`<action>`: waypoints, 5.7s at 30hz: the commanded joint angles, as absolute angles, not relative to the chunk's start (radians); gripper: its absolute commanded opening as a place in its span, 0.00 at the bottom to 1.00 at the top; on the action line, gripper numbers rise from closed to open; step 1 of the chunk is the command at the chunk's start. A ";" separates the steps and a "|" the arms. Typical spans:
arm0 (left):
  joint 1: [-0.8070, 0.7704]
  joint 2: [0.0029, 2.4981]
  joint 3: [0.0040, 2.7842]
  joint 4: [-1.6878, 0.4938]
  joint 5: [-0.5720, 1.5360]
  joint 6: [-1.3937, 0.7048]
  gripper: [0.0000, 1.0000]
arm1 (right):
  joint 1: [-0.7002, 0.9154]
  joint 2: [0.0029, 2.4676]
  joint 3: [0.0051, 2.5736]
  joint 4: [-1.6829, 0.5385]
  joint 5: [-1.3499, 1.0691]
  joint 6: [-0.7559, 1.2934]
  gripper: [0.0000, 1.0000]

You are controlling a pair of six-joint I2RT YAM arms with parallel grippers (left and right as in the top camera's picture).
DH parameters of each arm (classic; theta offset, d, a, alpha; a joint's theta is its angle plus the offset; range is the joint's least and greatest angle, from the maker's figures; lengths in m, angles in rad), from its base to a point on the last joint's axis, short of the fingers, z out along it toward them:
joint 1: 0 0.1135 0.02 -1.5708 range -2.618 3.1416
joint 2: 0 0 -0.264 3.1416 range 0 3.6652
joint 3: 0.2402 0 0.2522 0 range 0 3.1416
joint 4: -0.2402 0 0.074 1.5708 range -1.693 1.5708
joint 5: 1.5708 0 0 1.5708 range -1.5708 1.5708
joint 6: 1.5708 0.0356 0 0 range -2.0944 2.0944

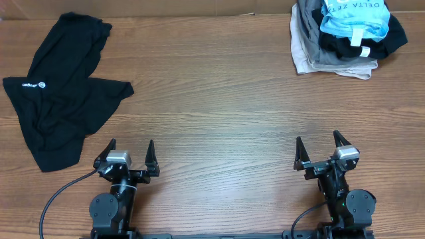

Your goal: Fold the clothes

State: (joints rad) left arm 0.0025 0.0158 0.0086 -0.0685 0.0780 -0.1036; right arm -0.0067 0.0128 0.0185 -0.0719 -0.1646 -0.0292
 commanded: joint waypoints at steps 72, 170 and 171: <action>0.013 0.128 0.254 0.038 0.060 -0.137 1.00 | -0.010 0.057 0.126 0.151 -0.340 0.031 1.00; -0.173 2.130 3.084 -1.208 0.132 -0.350 0.04 | -0.017 1.645 1.407 -0.833 -0.790 -0.094 0.55; -0.178 2.130 3.114 -1.208 0.132 -0.361 0.04 | -0.017 1.645 1.407 -0.838 -0.791 -0.109 0.56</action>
State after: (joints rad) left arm -0.1673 2.1452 3.0093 -1.2121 0.0998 -0.2802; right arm -0.0174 1.6440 1.4124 -0.8337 -0.7349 -0.0360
